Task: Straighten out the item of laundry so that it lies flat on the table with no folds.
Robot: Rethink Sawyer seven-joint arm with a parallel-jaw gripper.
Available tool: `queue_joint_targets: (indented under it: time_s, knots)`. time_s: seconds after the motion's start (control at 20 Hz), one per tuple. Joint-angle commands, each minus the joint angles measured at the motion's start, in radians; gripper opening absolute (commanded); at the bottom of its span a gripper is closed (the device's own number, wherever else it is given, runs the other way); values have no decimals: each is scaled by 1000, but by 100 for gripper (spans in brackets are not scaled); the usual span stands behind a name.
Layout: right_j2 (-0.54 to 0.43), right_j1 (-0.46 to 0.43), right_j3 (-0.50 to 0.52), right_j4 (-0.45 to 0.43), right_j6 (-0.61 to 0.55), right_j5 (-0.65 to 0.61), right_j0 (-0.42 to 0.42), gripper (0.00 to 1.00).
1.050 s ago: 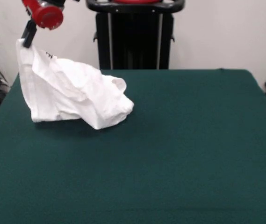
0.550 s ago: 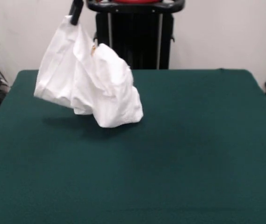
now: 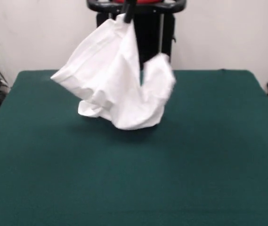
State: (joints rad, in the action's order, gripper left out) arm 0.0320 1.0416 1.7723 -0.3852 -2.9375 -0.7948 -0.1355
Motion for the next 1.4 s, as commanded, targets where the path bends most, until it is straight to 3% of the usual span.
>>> queue_joint_targets:
  time_s: [0.05, 0.5, 0.7, 0.9, 1.25, 1.4]
  knots:
    - [-132, 95, 148, 123, 228, -223, 25, 0]
    - [-133, 258, 173, 176, 350, -407, -5, 0]
    - [-143, 257, 194, 193, 352, -379, -12, 0]
    - [-154, 200, 208, 176, 341, -291, -32, 0]
    - [-137, 269, 285, 177, 377, -308, -32, 0]
    - [-139, 294, 369, 229, 421, -267, -46, 0]
